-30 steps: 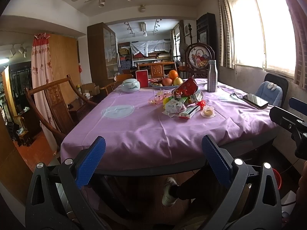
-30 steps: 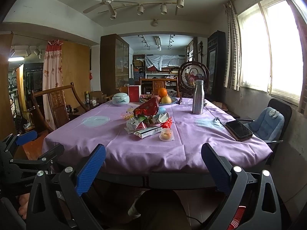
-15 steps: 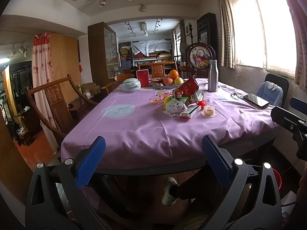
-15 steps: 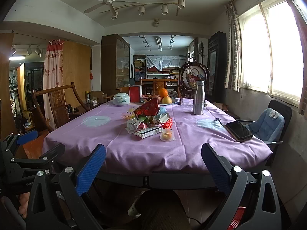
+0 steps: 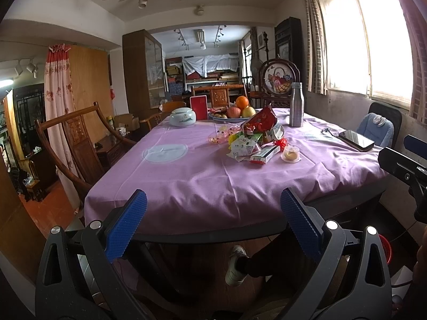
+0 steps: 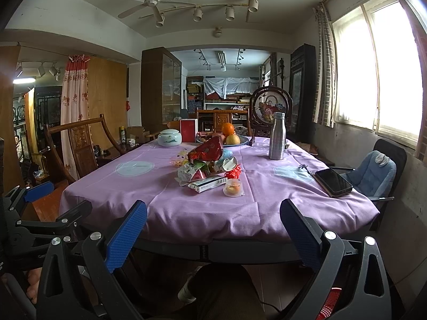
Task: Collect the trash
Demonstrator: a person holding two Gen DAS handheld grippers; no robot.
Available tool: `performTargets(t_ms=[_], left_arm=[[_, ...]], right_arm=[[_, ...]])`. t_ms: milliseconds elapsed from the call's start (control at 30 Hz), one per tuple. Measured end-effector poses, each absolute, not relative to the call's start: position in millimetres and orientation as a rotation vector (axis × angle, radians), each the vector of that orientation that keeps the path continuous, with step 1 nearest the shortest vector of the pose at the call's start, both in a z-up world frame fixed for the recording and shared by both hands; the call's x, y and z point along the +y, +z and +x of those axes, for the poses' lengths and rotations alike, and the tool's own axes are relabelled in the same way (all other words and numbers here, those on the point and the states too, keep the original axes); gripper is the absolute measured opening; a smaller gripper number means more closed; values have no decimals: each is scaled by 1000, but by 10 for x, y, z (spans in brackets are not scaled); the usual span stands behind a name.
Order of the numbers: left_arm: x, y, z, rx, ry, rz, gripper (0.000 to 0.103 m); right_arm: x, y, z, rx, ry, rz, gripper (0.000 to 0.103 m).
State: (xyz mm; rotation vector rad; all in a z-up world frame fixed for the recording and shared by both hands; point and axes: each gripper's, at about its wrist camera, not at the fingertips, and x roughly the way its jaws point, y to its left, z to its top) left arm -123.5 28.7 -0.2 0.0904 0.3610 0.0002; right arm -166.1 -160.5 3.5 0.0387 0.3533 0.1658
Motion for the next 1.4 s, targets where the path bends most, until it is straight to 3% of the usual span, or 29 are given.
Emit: performTargets(t_ms=[533, 967, 1200, 1400], left_arm=[[311, -164, -1148, 389, 3, 93, 96], [719, -848, 14, 719, 58, -1, 96], [428, -515, 821, 697, -20, 61, 96], [-304, -157, 1504, 586, -181, 183, 97]], right_arm=[[-1567, -53, -1570, 376, 177, 29, 97], [-1825, -874, -393, 625, 188, 101, 97], [-1992, -999, 0, 614, 195, 149, 97], [-2122, -1126, 141, 638, 204, 176, 97]])
